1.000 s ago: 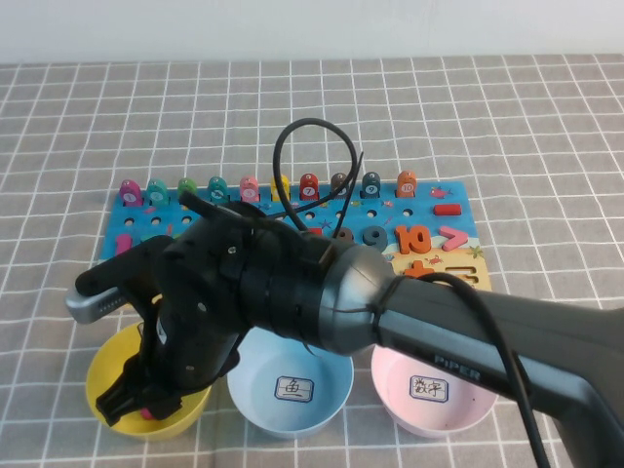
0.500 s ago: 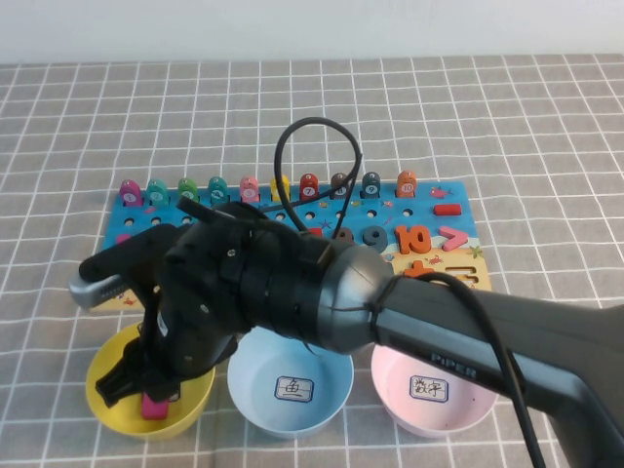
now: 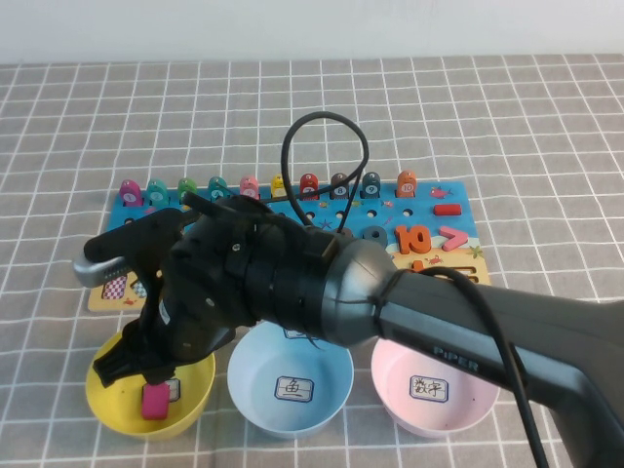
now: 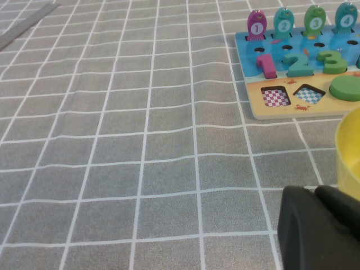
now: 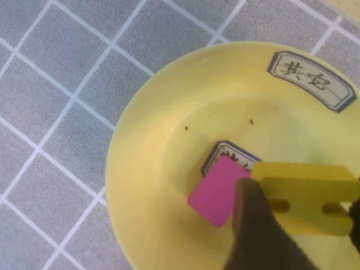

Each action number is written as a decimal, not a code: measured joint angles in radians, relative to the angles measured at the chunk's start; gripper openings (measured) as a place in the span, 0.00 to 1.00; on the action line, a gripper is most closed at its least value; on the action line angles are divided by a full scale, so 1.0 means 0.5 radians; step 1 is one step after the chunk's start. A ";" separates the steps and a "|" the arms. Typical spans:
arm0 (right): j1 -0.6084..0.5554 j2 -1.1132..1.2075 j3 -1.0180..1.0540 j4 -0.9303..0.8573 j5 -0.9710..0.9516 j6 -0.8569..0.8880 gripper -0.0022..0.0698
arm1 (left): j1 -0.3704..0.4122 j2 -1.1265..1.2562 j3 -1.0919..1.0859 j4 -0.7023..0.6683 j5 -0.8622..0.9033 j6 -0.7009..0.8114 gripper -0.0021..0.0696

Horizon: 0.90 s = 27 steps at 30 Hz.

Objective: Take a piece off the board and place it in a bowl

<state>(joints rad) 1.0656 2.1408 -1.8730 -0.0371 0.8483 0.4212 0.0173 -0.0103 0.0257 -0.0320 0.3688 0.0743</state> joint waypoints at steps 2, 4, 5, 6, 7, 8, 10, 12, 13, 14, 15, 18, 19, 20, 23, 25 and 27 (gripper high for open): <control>0.000 0.000 0.000 -0.005 0.000 0.003 0.44 | 0.000 0.000 0.000 0.000 0.000 0.000 0.03; 0.000 0.000 0.000 -0.005 0.000 0.003 0.44 | 0.000 0.000 0.000 0.000 0.000 0.000 0.03; 0.000 0.000 0.000 -0.005 0.000 0.003 0.44 | 0.000 0.000 0.000 0.000 0.000 0.000 0.03; 0.000 0.000 0.000 -0.005 0.000 0.003 0.44 | 0.000 0.000 0.000 0.000 0.000 0.000 0.03; 0.000 0.000 0.000 -0.005 0.000 0.003 0.44 | 0.000 0.000 0.000 0.000 0.000 0.000 0.03; 0.000 0.000 0.000 -0.005 0.000 0.003 0.44 | 0.000 0.000 0.000 0.000 0.000 0.000 0.03; 0.000 0.000 0.000 -0.005 0.004 0.003 0.44 | 0.000 0.000 0.000 0.000 0.000 0.000 0.03; 0.000 0.003 0.000 -0.005 0.017 0.003 0.44 | 0.000 0.000 0.000 0.000 0.000 0.000 0.03; 0.000 0.003 0.000 -0.005 0.020 0.003 0.44 | 0.000 0.000 0.000 0.000 0.000 0.000 0.03; 0.000 0.007 -0.001 -0.005 0.022 0.003 0.44 | 0.000 0.000 0.000 0.000 0.000 0.000 0.03; 0.000 0.012 -0.005 -0.005 0.025 0.003 0.44 | 0.000 0.000 0.000 0.000 0.000 0.000 0.03; 0.000 0.034 -0.004 -0.005 0.043 0.003 0.44 | 0.000 0.000 0.000 0.000 0.000 0.000 0.03; 0.000 0.035 -0.004 -0.005 0.046 0.003 0.44 | 0.000 0.000 0.000 0.000 0.000 0.000 0.03; 0.000 0.038 -0.004 -0.005 0.051 0.003 0.44 | 0.000 0.000 0.000 0.000 0.000 0.000 0.03; 0.000 0.037 -0.004 -0.005 0.062 0.003 0.44 | 0.000 0.000 0.000 0.000 0.000 0.000 0.03; 0.000 0.039 -0.005 -0.005 0.081 0.003 0.44 | 0.000 0.000 0.000 0.000 0.000 0.000 0.03; 0.000 0.047 -0.009 -0.005 0.089 0.003 0.44 | 0.000 0.000 0.000 0.000 0.000 0.000 0.03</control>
<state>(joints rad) 1.0656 2.1643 -1.8773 -0.0396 0.8929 0.4225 0.0173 -0.0103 0.0257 -0.0320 0.3688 0.0743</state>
